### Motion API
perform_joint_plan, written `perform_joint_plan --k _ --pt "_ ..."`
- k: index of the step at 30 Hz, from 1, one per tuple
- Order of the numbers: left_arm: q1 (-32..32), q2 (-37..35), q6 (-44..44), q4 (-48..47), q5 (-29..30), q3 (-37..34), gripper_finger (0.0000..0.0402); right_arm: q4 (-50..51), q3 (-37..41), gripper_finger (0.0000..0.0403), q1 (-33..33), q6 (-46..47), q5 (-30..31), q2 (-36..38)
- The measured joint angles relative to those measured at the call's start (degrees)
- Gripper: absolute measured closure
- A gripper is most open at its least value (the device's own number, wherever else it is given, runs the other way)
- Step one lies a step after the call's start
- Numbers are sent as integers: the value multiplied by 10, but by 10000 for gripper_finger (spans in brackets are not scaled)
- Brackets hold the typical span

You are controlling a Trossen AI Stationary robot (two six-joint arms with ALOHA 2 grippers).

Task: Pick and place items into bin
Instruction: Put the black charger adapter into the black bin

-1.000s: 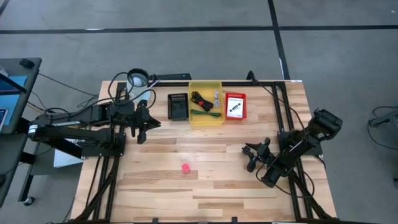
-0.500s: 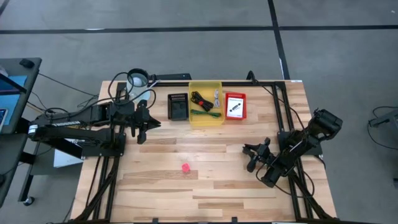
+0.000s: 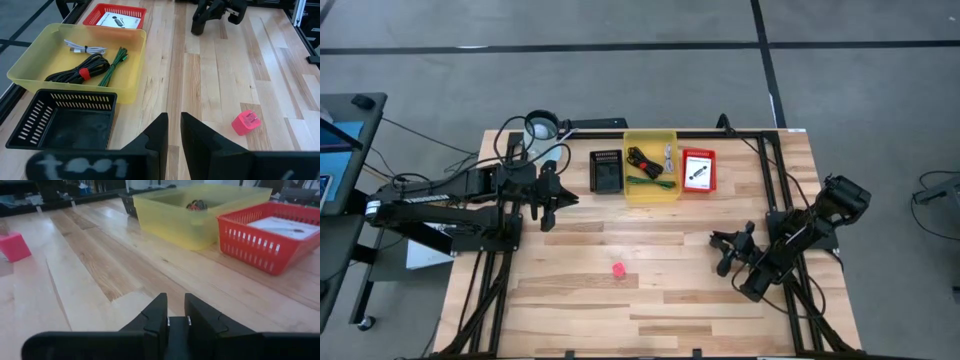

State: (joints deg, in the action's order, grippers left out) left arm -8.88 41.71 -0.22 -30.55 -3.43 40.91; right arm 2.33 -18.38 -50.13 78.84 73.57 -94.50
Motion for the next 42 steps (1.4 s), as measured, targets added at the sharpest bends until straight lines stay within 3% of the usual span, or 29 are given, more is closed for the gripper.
perform_joint_plan --k 7,28,35,42 --pt "0 0 0 0 0 0 360 2 -22 347 0 -54 15 0" --pt "0 0 0 0 0 0 360 16 -23 348 0 -103 15 58" --pt "0 0 117 0 29 0 361 15 -23 348 0 -103 15 57" --pt "0 0 109 0 29 0 361 15 -23 348 0 -103 14 57"
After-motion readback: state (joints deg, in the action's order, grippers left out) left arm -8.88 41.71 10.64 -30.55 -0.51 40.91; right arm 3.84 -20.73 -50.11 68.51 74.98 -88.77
